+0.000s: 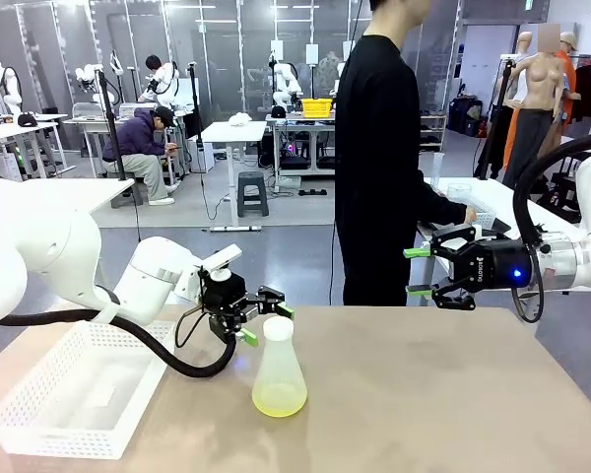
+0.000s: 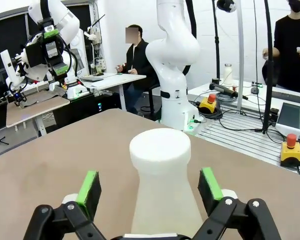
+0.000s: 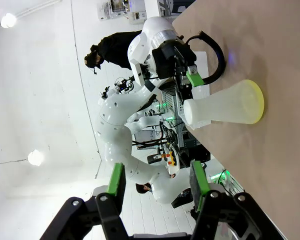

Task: Prepare the solutions needed for the experiment.
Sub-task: When the human places the Big flask in the center of the table, pick up the Big flask and place it in the left Organizing basket.

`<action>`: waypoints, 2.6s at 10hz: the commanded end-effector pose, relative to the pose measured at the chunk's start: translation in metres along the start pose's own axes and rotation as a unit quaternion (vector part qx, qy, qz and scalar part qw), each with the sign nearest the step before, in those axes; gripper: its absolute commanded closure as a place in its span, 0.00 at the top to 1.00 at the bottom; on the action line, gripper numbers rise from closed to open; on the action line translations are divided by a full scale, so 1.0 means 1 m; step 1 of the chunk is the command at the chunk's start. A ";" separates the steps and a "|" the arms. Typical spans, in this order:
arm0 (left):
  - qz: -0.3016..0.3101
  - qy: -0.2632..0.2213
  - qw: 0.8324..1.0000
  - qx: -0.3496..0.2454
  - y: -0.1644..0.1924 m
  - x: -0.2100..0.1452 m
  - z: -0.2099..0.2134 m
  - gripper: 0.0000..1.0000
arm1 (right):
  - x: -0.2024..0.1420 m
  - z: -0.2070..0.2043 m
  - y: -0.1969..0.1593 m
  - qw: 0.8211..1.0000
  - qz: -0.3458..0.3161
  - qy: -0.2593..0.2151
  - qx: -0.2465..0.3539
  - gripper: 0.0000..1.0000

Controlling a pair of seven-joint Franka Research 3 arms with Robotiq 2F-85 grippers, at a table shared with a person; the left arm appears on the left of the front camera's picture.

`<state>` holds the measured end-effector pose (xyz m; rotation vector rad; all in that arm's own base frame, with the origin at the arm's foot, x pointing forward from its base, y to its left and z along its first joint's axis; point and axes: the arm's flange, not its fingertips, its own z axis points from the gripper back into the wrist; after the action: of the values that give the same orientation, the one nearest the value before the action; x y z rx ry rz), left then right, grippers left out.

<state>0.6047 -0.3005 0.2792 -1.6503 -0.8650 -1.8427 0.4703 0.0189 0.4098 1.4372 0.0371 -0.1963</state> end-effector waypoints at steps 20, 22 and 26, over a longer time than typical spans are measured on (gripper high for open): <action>0.055 -0.047 0.996 -0.051 0.003 -0.017 -0.042 0.26 | 0.000 0.001 0.001 1.000 0.000 0.000 -0.001 0.66; 0.061 -0.047 0.996 -0.055 0.003 -0.016 -0.040 0.06 | 0.000 0.001 0.001 1.000 0.000 0.000 -0.001 0.66; 0.049 -0.057 0.996 -0.051 0.006 0.006 -0.038 0.00 | 0.000 0.001 0.001 1.000 0.000 0.000 -0.001 0.66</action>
<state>0.5808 -0.3323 0.2663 -1.8005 -0.7368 -1.7809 0.4703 0.0190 0.4098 1.4372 0.0371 -0.1963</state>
